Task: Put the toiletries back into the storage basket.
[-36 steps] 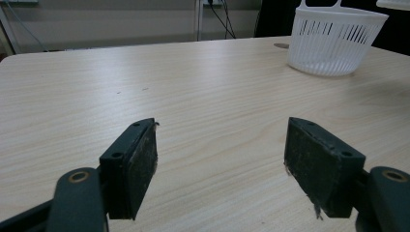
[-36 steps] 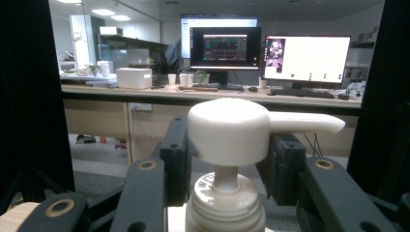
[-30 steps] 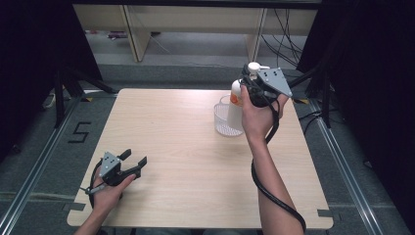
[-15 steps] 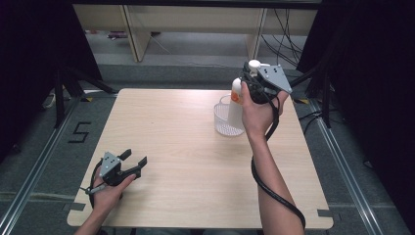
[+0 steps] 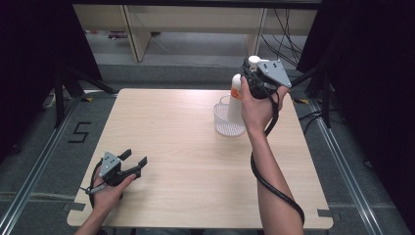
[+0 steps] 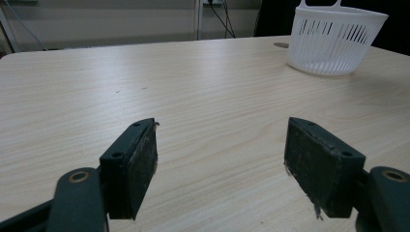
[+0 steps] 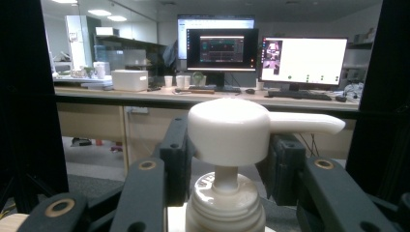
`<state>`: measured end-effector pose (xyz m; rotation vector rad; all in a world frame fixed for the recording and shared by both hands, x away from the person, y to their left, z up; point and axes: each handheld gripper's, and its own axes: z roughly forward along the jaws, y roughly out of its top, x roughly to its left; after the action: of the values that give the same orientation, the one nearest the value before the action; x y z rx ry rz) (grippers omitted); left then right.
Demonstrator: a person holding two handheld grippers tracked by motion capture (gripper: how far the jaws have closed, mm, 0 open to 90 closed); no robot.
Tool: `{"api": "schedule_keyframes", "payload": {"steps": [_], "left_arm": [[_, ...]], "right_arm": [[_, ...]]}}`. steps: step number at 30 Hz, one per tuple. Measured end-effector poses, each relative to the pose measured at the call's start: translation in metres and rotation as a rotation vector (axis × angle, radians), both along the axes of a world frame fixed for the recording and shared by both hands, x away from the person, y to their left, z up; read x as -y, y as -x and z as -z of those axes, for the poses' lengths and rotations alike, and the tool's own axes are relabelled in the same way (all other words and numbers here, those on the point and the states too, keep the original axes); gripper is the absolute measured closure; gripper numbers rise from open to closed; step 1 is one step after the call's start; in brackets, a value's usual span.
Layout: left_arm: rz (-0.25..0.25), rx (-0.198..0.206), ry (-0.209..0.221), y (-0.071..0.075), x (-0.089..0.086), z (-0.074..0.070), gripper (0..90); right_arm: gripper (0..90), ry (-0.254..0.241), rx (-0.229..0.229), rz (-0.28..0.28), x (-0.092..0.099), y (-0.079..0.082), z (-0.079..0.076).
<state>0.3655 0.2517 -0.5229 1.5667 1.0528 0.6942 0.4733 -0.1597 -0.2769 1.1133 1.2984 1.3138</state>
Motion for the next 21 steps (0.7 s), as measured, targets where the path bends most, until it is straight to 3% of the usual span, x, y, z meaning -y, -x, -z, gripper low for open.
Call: {"api": "schedule_keyframes", "payload": {"steps": [21], "left_arm": [[0.000, 0.000, 0.004, 0.000, 0.000, 0.000, 26.9]], "right_arm": [[60.2, -0.013, -0.014, 0.009, 0.000, -0.015, -0.004]]}}
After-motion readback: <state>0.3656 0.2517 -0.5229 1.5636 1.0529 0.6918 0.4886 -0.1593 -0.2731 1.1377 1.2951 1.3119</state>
